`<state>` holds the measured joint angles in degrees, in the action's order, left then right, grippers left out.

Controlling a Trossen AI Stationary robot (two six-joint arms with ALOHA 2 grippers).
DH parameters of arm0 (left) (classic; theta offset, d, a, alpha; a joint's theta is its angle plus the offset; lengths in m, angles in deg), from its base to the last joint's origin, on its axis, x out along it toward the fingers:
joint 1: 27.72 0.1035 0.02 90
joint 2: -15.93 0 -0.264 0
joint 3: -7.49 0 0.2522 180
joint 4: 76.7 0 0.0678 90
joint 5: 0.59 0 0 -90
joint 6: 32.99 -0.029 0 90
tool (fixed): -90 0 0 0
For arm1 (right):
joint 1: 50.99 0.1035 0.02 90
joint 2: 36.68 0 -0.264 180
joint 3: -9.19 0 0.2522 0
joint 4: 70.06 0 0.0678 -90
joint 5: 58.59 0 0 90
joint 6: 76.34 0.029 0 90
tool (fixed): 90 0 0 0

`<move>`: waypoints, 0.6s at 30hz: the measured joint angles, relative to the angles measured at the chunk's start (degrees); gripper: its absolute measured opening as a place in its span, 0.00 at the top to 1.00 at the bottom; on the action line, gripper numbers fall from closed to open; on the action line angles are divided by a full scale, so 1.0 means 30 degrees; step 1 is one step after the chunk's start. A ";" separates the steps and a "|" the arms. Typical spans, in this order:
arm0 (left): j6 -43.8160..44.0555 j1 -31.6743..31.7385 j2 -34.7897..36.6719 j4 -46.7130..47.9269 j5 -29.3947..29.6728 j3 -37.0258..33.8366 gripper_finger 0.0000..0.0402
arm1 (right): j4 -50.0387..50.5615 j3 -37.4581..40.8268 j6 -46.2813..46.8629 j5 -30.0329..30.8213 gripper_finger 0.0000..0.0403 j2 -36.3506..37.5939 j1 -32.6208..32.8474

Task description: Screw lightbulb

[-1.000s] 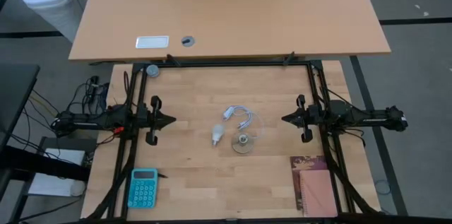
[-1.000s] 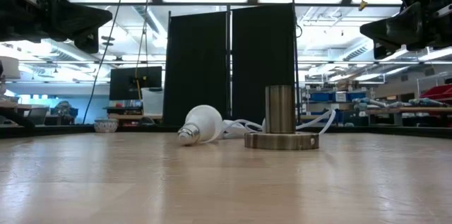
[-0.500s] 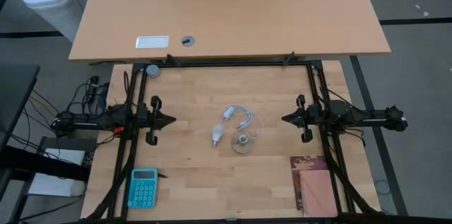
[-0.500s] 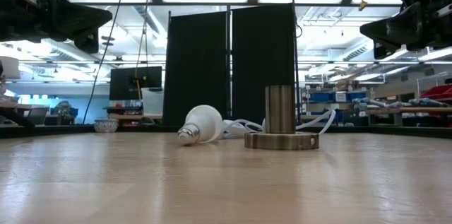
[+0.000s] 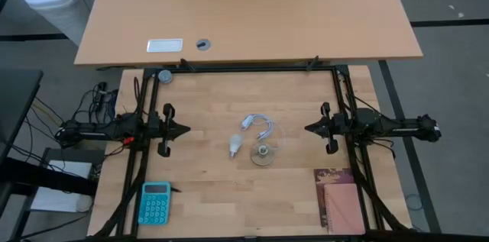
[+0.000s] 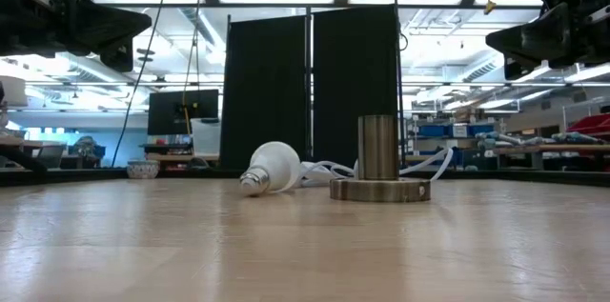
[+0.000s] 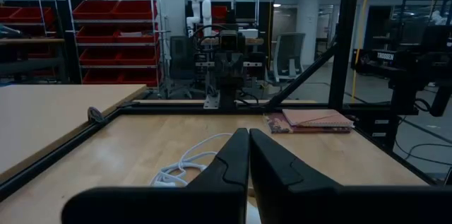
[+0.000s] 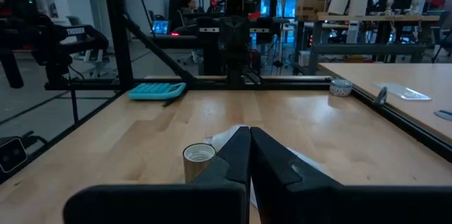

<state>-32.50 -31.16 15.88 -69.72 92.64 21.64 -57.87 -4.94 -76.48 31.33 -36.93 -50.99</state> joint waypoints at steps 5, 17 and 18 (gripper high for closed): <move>-0.0004 0.0004 0.0003 0.0006 0.0000 0.0002 0.95 | -0.0004 -0.0006 0.0005 -0.0004 0.98 0.0001 -0.0003; 0.0000 0.0002 0.0006 0.0001 0.0000 -0.0001 0.95 | -0.0002 0.0000 0.0006 -0.0001 0.99 0.0001 -0.0003; 0.0000 0.0001 -0.0001 0.0005 0.0000 0.0006 0.95 | 0.0002 0.0001 0.0000 -0.0007 0.98 -0.0007 -0.0001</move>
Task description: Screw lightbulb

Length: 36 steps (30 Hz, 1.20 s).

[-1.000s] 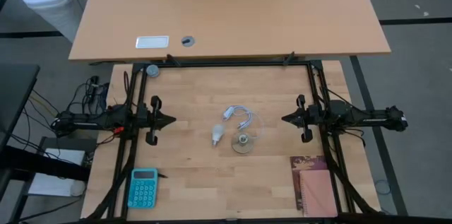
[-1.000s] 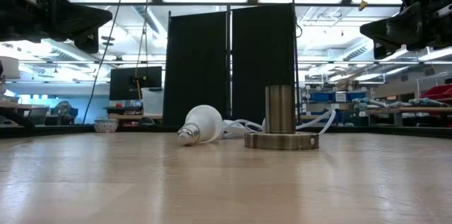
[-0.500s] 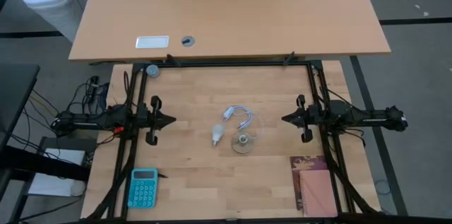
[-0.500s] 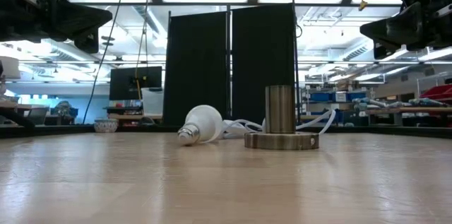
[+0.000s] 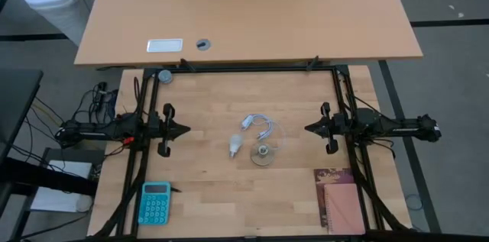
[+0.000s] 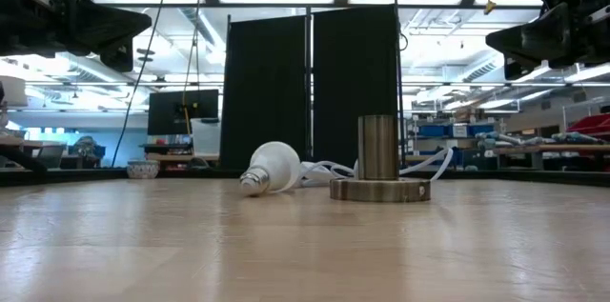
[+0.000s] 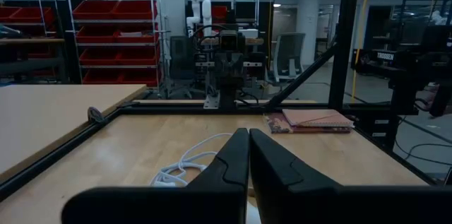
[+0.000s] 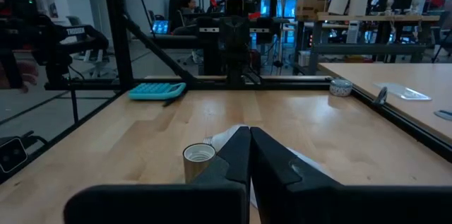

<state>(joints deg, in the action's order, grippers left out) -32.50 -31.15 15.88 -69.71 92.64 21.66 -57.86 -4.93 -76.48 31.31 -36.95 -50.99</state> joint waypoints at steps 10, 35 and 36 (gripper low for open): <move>-0.0007 -0.0001 0.0000 0.0001 0.0000 -0.0007 0.95 | -0.0005 -0.0002 0.0000 0.0002 0.99 0.0000 0.0000; 0.2426 0.0006 0.0004 -0.3944 0.2047 -0.0005 0.95 | -0.0418 -0.0007 0.1922 0.0000 0.98 0.0000 -0.0002; 0.2556 0.0006 -0.0062 -0.3914 0.2048 0.0002 0.95 | -0.0599 0.0000 0.2172 0.0000 0.99 0.0000 -0.0002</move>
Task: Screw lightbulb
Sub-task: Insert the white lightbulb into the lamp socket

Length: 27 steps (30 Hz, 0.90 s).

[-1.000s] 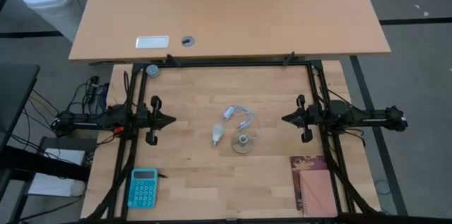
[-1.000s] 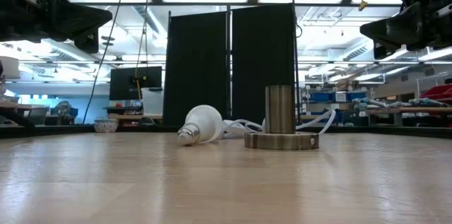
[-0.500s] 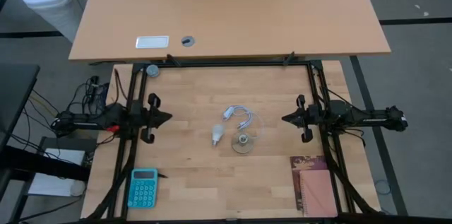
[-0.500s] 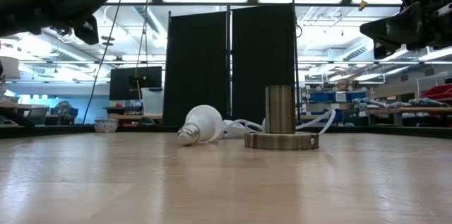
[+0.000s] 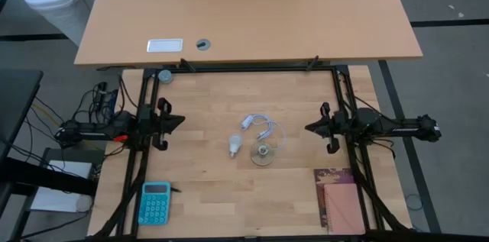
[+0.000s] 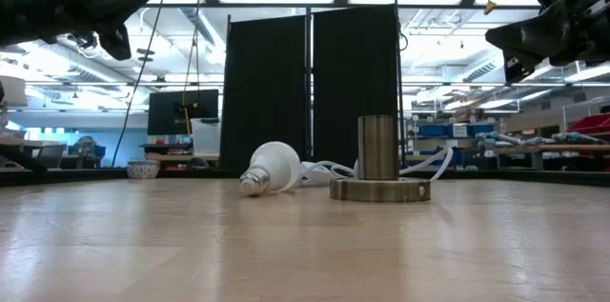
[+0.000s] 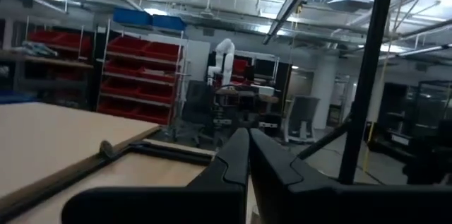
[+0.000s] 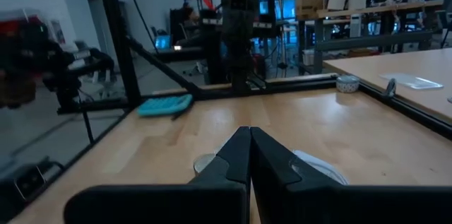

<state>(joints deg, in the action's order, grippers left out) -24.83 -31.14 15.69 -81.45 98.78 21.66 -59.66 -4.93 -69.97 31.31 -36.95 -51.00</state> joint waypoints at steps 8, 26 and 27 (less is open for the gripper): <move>0.1494 -0.0023 -0.3354 0.0682 -0.0330 0.1385 0.95 | -0.0742 0.0000 0.0866 0.0002 0.98 0.0000 0.0000; -0.1617 -0.0029 -1.9050 0.3015 0.0873 1.1053 0.95 | -0.2456 -0.1230 0.1358 0.1031 0.92 -0.4123 0.0007; -0.1585 -0.0029 -1.9549 0.3314 0.0734 1.1471 0.94 | -0.2951 -0.1394 0.1351 0.0966 0.91 -0.4666 0.0007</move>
<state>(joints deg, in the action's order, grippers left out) -29.58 -31.22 -42.96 -71.51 100.98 56.08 -68.51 -9.12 -65.92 34.20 -50.95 -50.97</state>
